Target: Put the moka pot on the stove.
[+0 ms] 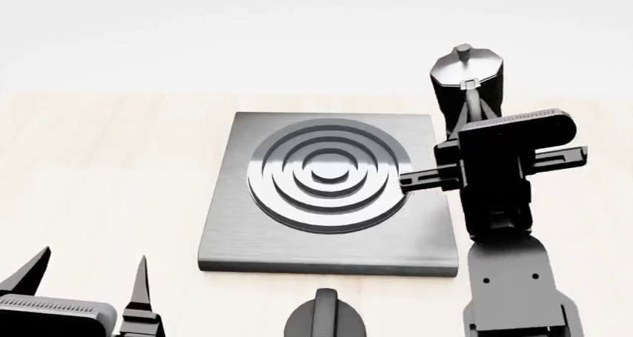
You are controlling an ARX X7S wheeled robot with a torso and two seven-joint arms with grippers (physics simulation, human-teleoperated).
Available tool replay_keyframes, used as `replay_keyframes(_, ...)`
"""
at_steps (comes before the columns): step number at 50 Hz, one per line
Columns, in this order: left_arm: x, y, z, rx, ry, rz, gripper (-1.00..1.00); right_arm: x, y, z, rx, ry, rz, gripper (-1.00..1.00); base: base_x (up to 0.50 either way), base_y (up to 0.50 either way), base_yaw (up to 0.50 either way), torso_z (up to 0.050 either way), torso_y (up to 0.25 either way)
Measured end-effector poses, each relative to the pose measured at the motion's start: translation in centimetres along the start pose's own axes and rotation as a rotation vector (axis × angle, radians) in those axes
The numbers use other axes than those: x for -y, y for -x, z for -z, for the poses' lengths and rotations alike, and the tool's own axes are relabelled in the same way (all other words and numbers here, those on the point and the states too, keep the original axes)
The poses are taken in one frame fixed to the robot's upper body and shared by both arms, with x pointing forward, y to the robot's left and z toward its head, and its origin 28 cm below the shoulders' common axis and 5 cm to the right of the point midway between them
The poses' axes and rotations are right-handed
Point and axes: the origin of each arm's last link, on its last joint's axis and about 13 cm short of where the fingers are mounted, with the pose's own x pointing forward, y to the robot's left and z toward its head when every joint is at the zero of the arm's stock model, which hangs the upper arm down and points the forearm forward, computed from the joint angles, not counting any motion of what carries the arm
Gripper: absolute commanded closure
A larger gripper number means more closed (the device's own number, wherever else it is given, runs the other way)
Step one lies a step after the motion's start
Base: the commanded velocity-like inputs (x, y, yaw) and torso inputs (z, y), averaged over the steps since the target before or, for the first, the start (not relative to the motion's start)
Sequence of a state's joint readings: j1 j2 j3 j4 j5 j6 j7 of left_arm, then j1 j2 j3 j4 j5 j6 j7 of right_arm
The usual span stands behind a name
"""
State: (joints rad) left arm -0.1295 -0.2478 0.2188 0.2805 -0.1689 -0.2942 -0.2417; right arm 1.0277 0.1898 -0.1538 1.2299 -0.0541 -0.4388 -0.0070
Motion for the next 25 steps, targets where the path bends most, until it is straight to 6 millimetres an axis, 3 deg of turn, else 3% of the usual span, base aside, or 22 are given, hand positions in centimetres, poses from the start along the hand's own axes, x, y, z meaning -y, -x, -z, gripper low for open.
replay_keyframes(25, -0.1, 0.2, -0.2, 0.001, 0.003, 0.000, -1.00, -2.3, -1.9, -2.8, 0.101, -0.072, -0.063, 1.00, 0.00, 0.00, 0.00, 0.000, 0.001)
